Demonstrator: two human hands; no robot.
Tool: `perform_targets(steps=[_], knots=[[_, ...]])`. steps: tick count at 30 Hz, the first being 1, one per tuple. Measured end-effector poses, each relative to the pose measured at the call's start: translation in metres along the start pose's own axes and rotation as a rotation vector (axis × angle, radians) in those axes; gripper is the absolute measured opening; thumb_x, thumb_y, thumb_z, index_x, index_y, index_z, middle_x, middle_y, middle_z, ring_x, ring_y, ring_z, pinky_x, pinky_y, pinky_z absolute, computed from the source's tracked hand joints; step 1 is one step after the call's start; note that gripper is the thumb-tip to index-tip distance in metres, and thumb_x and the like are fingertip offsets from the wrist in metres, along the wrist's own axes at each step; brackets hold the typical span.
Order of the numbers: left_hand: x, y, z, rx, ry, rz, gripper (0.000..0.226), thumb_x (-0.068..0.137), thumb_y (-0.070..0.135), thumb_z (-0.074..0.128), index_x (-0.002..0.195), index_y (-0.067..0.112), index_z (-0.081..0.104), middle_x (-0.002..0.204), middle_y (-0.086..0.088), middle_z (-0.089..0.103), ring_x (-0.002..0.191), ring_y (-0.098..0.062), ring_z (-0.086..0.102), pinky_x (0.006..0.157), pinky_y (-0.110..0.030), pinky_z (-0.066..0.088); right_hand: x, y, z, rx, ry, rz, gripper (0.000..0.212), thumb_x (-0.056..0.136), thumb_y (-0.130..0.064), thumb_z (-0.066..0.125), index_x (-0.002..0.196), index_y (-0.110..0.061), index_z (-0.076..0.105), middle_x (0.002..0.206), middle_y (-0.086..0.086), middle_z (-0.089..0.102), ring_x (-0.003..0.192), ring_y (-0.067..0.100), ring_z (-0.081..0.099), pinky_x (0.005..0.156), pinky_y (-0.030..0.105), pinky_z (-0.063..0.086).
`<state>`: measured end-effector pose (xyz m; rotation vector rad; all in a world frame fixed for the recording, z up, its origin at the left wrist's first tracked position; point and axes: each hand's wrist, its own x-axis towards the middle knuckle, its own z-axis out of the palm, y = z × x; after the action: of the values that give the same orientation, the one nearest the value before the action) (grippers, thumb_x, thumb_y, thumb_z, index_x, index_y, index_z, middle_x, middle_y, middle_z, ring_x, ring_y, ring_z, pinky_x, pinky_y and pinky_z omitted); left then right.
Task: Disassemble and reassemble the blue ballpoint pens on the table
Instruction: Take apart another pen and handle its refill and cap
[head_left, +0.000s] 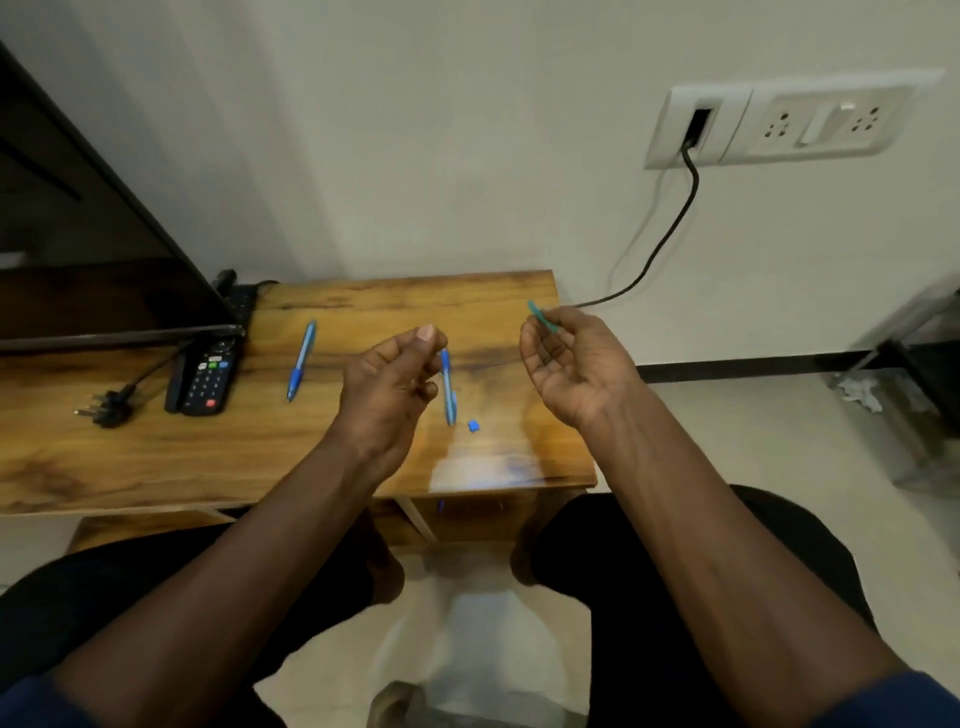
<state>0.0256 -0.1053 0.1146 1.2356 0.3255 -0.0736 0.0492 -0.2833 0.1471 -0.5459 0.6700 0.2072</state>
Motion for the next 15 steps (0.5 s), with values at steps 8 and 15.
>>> perform_targets(steps=[8, 15], knots=[[0.019, 0.04, 0.022, -0.309, 0.047, 0.068, 0.013, 0.099, 0.016, 0.067, 0.087, 0.011, 0.073, 0.08, 0.001, 0.07, 0.071, -0.004, 0.064, 0.064, -0.016, 0.054, 0.001, 0.026, 0.02, -0.069, -0.059, 0.1, 0.015, 0.09, -0.001, 0.069, 0.105, 0.001, 0.066, 0.08, 0.014, 0.067, 0.075, 0.02, 0.068, 0.065, 0.025, 0.062], [0.039, 0.046, 0.04, -0.16, 0.176, 0.282, 0.009, 0.096, 0.015, 0.073, 0.089, 0.01, 0.076, 0.074, 0.0, 0.07, 0.07, -0.009, 0.064, 0.069, -0.021, 0.055, 0.01, 0.038, 0.033, -0.064, -0.057, 0.127, 0.029, 0.09, -0.002, 0.069, 0.118, 0.004, 0.065, 0.083, 0.016, 0.069, 0.077, 0.021, 0.068, 0.067, 0.026, 0.062]])
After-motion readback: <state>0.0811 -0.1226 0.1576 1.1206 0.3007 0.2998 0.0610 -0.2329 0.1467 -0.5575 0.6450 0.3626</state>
